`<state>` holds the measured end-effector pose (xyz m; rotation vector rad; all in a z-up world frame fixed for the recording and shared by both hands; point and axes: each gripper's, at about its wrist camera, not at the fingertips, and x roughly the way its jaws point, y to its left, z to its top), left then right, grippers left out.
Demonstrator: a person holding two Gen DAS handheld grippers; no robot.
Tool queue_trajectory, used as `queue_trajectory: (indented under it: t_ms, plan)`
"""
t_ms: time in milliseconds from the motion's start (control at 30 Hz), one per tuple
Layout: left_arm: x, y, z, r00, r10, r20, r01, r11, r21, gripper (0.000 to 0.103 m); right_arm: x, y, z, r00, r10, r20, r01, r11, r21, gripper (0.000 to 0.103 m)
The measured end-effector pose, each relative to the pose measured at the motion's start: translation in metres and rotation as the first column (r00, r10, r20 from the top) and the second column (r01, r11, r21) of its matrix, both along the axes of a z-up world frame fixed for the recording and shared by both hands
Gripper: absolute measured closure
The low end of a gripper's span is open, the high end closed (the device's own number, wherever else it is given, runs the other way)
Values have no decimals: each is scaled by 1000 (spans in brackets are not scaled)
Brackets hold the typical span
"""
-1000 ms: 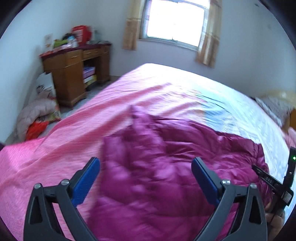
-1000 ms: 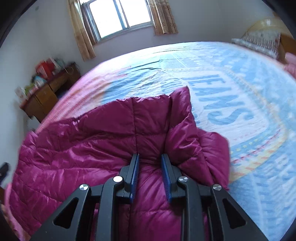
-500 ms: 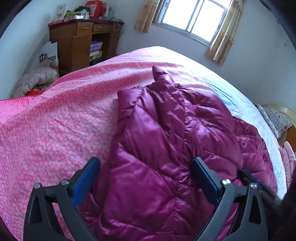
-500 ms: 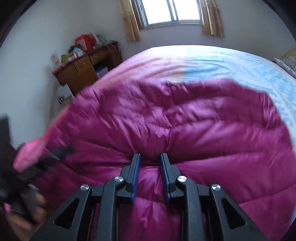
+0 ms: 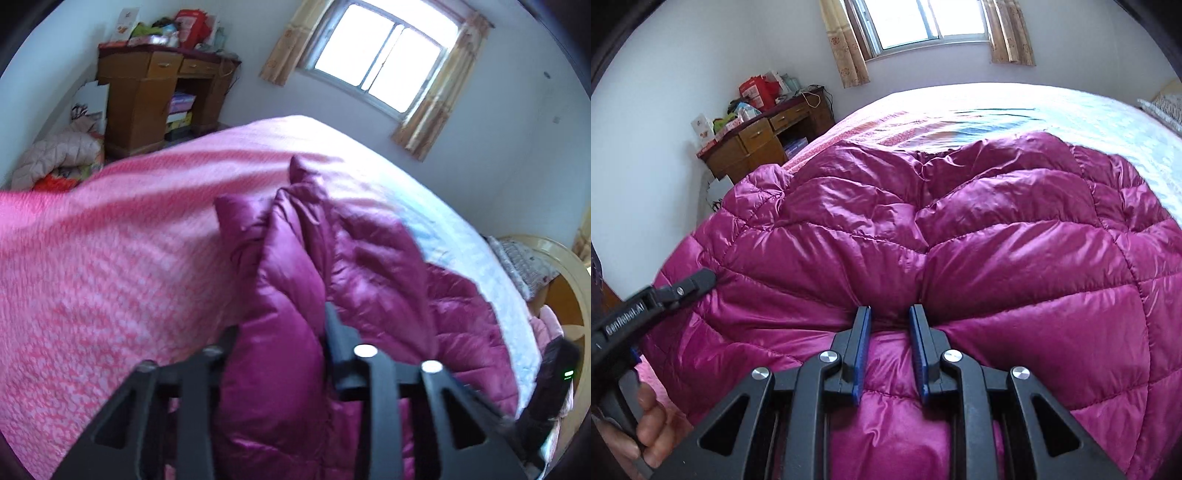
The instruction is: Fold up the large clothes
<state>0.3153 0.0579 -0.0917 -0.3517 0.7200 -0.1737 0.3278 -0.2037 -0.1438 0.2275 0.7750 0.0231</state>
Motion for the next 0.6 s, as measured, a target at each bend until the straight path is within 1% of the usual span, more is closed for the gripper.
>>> queue_trajectory:
  t_ms: [33, 133, 200, 233, 300, 367, 433, 467, 500, 533, 567, 600]
  plan:
    - [0, -2, 8, 1000, -14, 18, 14, 1000, 3, 82, 0, -3, -1, 1000, 1, 1, -1, 1000, 22, 81]
    - [-8, -21, 38, 994, -61, 87, 59, 998, 31, 85, -1, -10, -4, 1000, 7, -4, -7, 998, 68, 81]
    - [-16, -42, 58, 984, -111, 138, 102, 992, 71, 86, -1, -16, -5, 1000, 13, -8, -12, 994, 108, 81]
    - [-22, -59, 71, 974, -149, 168, 132, 985, 111, 86, -2, -20, -6, 1000, 19, -12, -17, 991, 136, 81]
    - [-27, -82, 82, 958, -207, 197, 176, 971, 164, 87, -1, -31, -9, 999, 35, -23, -29, 975, 219, 81]
    - [-34, -113, 93, 936, -280, 216, 233, 948, 218, 87, 2, -41, -9, 997, 66, -50, -49, 958, 281, 81]
    - [-37, -138, 99, 917, -331, 222, 273, 927, 256, 87, 1, -54, -5, 992, 95, -89, -56, 929, 365, 81]
    - [-41, -157, 102, 903, -368, 224, 301, 911, 282, 87, -4, -63, -1, 991, 98, -92, -53, 913, 404, 81]
    - [-43, -169, 102, 892, -393, 223, 323, 899, 295, 87, -14, -76, 6, 994, 82, -67, -45, 898, 438, 81]
    - [-42, -175, 103, 885, -410, 220, 338, 891, 302, 87, -27, -90, 13, 998, 49, -35, -28, 892, 452, 79]
    - [-43, -191, 100, 874, -438, 210, 363, 877, 316, 87, -40, -106, 20, 1000, 4, -12, 2, 893, 451, 79]
    - [-44, -206, 96, 864, -464, 198, 385, 860, 335, 87, -55, -125, 25, 999, -37, -9, 37, 900, 434, 79]
